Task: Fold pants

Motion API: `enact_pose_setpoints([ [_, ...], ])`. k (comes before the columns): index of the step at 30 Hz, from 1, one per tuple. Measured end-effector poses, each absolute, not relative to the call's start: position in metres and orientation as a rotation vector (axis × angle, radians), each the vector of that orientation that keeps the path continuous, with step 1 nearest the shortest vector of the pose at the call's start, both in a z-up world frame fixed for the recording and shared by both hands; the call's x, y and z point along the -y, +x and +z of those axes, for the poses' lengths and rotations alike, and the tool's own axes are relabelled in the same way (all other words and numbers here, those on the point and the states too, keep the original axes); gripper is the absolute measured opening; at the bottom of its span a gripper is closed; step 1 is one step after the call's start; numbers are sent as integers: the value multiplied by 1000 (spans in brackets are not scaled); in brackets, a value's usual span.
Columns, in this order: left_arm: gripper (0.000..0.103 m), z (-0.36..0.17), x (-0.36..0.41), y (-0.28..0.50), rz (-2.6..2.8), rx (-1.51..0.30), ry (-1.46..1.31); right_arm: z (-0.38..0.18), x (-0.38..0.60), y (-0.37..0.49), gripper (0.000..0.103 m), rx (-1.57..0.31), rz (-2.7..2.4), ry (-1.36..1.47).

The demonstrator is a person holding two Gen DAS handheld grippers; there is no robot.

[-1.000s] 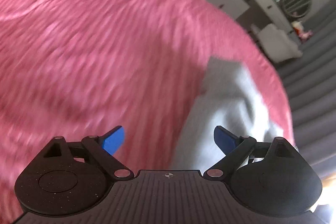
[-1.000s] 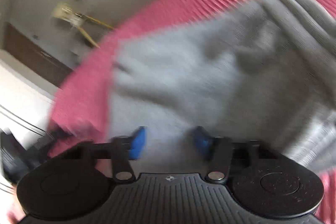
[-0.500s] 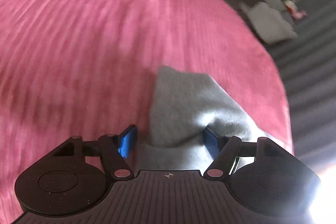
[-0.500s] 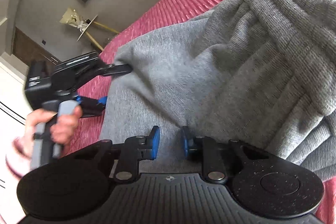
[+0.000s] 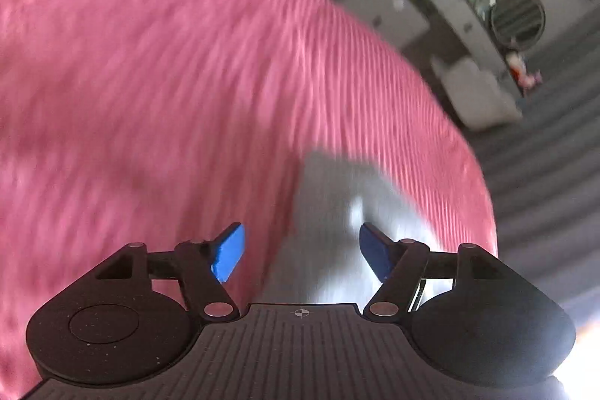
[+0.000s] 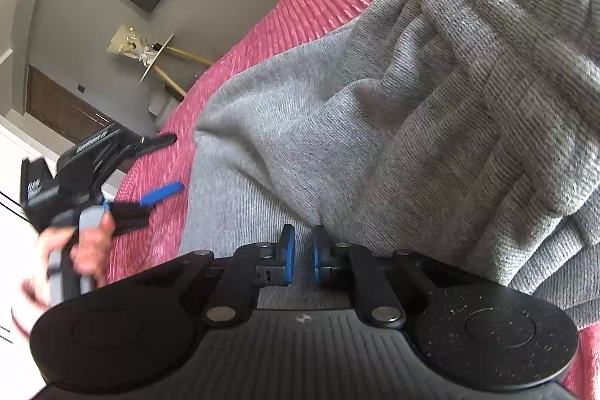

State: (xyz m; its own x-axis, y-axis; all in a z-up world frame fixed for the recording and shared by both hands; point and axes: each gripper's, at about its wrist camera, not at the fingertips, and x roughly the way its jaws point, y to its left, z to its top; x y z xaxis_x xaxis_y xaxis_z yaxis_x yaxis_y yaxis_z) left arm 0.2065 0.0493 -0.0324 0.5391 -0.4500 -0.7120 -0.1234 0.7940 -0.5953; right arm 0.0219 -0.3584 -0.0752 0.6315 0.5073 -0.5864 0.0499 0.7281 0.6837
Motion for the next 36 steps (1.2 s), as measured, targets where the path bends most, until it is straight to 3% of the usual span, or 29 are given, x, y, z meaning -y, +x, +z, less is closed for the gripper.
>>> enact_pose_setpoints([
  [3,74,-62,-31,193,-254,-1151,-560,-76,359,26,8,-864,291,735],
  [7,73,-59,-25,168,-244,-1133,-498,-76,360,29,13,-863,309,741],
  [8,73,-57,-24,162,-248,-1134,-490,-75,360,28,18,-861,315,744],
  [10,77,-58,-18,148,-280,-1144,-484,-72,359,28,35,-855,342,749],
  [12,79,-59,-16,134,-292,-1148,-491,-66,354,29,74,-839,401,746],
  [14,80,-58,-20,132,-288,-1156,-523,-58,344,28,94,-826,465,701],
  [15,81,-59,-24,131,-290,-1168,-553,-55,339,27,97,-825,471,665],
  [19,84,-64,-31,135,-282,-1171,-575,-47,332,31,97,-883,475,586],
  [26,86,-68,-29,135,-287,-1174,-581,-24,395,28,96,-911,399,731],
  [32,93,-70,-27,136,-311,-1173,-577,2,470,-4,97,-698,279,826],
  [36,95,-69,-19,135,-317,-1167,-527,1,490,5,97,-755,161,729],
])
